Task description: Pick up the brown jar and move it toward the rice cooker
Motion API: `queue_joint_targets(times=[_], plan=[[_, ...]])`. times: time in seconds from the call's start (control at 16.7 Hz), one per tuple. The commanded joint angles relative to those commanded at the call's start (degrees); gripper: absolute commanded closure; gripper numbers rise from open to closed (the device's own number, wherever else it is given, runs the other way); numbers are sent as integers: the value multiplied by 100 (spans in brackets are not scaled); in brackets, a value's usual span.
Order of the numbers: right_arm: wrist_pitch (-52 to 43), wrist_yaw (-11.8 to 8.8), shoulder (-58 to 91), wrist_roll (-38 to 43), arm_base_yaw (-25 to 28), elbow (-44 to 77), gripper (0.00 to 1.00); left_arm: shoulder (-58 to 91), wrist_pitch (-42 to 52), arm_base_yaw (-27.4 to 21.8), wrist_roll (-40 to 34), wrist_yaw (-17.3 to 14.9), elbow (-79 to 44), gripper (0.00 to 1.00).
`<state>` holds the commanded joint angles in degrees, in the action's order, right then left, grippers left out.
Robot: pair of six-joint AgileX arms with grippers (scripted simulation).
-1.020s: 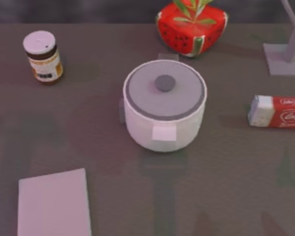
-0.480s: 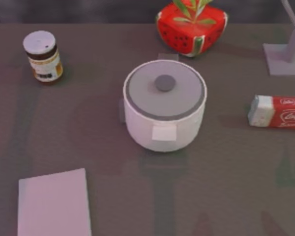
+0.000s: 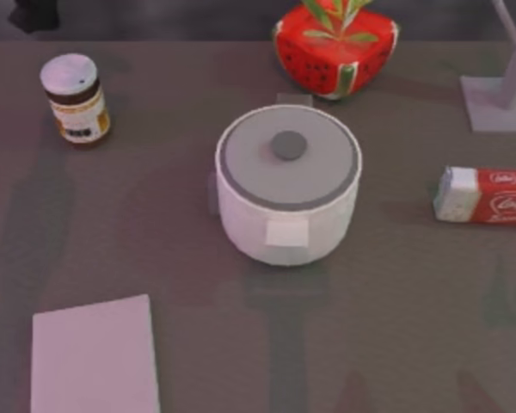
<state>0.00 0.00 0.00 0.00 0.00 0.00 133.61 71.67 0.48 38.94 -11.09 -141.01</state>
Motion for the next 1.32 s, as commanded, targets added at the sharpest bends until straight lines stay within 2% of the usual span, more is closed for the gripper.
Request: queue_joint_targets(times=[0.24,0.42,1.02,1.32], plan=[[0,0,0,0,0,0,0,1546,839,9,426,-121,-1552,0],[0,0,0,0,0,0,0,2265,1230,13,623,-176,-2271,0],[0,0,0,0,0,0,0,2638,1370,-9,676,-192,-2622,0],[0,0,0,0,0,0,0,3411,1442,-72,610,-192,-3497,0]])
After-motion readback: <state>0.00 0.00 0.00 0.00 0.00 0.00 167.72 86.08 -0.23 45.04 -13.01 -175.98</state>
